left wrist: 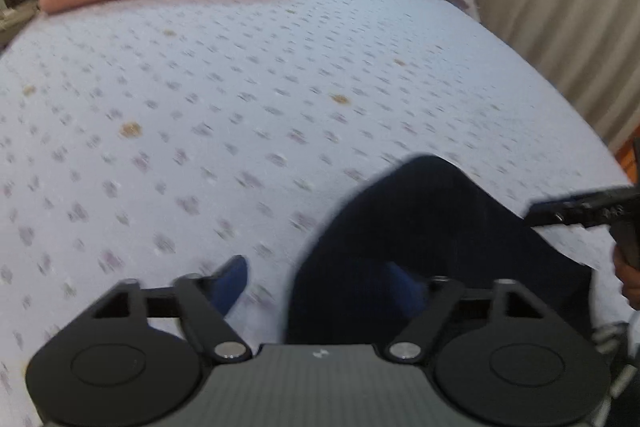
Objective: Fold large clothes
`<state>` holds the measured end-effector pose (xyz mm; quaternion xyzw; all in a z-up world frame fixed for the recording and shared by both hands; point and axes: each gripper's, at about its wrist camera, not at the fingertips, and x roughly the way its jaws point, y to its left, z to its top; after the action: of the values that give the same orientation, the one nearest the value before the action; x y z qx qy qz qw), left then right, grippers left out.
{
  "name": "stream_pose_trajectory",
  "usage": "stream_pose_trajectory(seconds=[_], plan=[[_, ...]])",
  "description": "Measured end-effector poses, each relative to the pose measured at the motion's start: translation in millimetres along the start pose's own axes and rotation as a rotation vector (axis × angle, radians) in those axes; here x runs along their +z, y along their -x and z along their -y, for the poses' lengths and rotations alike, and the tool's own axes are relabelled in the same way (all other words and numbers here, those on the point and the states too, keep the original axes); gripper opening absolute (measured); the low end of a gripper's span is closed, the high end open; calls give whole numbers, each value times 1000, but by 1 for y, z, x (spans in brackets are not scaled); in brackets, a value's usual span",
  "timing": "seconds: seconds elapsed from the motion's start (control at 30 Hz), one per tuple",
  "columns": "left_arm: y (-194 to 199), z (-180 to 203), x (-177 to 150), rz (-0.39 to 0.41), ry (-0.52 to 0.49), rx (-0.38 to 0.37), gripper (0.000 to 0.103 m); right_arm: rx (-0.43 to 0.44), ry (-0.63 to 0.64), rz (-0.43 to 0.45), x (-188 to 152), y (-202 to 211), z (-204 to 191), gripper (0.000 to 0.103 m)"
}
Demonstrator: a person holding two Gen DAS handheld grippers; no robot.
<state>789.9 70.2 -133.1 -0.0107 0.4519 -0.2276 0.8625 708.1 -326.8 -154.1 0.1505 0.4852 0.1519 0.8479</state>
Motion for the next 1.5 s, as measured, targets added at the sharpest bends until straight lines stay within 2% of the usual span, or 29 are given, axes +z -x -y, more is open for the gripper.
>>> stream_pose_trajectory(seconds=[0.07, 0.13, 0.2, 0.23, 0.27, 0.3, 0.33, 0.37, 0.4, 0.47, 0.6, 0.73, 0.87, 0.93, 1.03, 1.07, 1.1, 1.13, 1.17, 1.2, 1.23, 1.27, 1.3, 1.37, 1.43, 1.5], plan=[[-13, -11, 7, -23, 33, -40, 81, 51, -37, -43, 3, -12, 6, 93], [-35, -20, 11, -105, 60, -167, 81, 94, -30, -52, 5, -16, 3, 100], [-46, -16, 11, -114, 37, -213, 81, 151, -20, -68, 6, -20, -4, 96], [-49, -11, 11, -119, 19, -232, 69, 188, -26, -82, 6, -24, -9, 83], [-52, -4, 10, -135, 11, -249, 43, 191, -18, -92, 5, -28, -16, 80], [-55, 2, 9, -152, 4, -253, 28, 153, 29, -84, 3, -29, -27, 71], [-56, 9, 7, -161, -14, -251, 14, 118, 81, -78, 2, -31, -37, 50], [-51, 20, 4, -129, -60, -218, 13, 96, 128, -74, -1, -30, -47, 40], [-43, 31, 0, -97, -120, -166, 13, 105, 145, -66, -2, -26, -52, 15], [-12, 56, -9, 6, -223, -84, 13, 93, 229, 25, -10, -1, -69, 15], [72, 75, -27, 181, -194, -104, 12, 48, 390, 200, -36, 70, -107, 14], [148, 93, -47, 273, -189, -120, 12, 0, 503, 304, -66, 137, -135, 9], [217, 128, -86, 345, -264, -88, 12, -33, 610, 380, -106, 199, -165, 9], [239, 145, -111, 340, -296, -80, 12, -45, 664, 397, -131, 224, -177, 9], [267, 165, -162, 240, -354, -142, 16, -66, 750, 347, -180, 252, -190, 10], [272, 175, -186, 156, -409, -158, 21, -74, 766, 306, -197, 256, -191, 11], [274, 186, -208, 64, -472, -158, 23, -83, 772, 245, -212, 258, -189, 19], [274, 196, -235, -33, -529, -161, 26, -89, 759, 148, -231, 257, -184, 36], [273, 202, -264, -124, -554, -170, 25, -94, 741, 64, -247, 256, -179, 44], [268, 200, -290, -218, -544, -191, 25, -112, 727, -12, -263, 255, -172, 51], [264, 197, -310, -302, -515, -204, 25, -139, 713, -72, -280, 255, -165, 51], [261, 191, -325, -353, -482, -201, 25, -168, 687, -114, -295, 256, -158, 51], [259, 185, -333, -366, -442, -191, 25, -190, 641, -138, -304, 258, -152, 51], [257, 172, -330, -300, -309, -161, 24, -204, 540, -135, -311, 262, -144, 51], [257, 163, -311, -153, -138, -178, 24, -187, 438, -72, -306, 261, -146, 52], [249, 162, -288, -12, -37, -192, 23, -163, 368, -5, -293, 250, -160, 52]])
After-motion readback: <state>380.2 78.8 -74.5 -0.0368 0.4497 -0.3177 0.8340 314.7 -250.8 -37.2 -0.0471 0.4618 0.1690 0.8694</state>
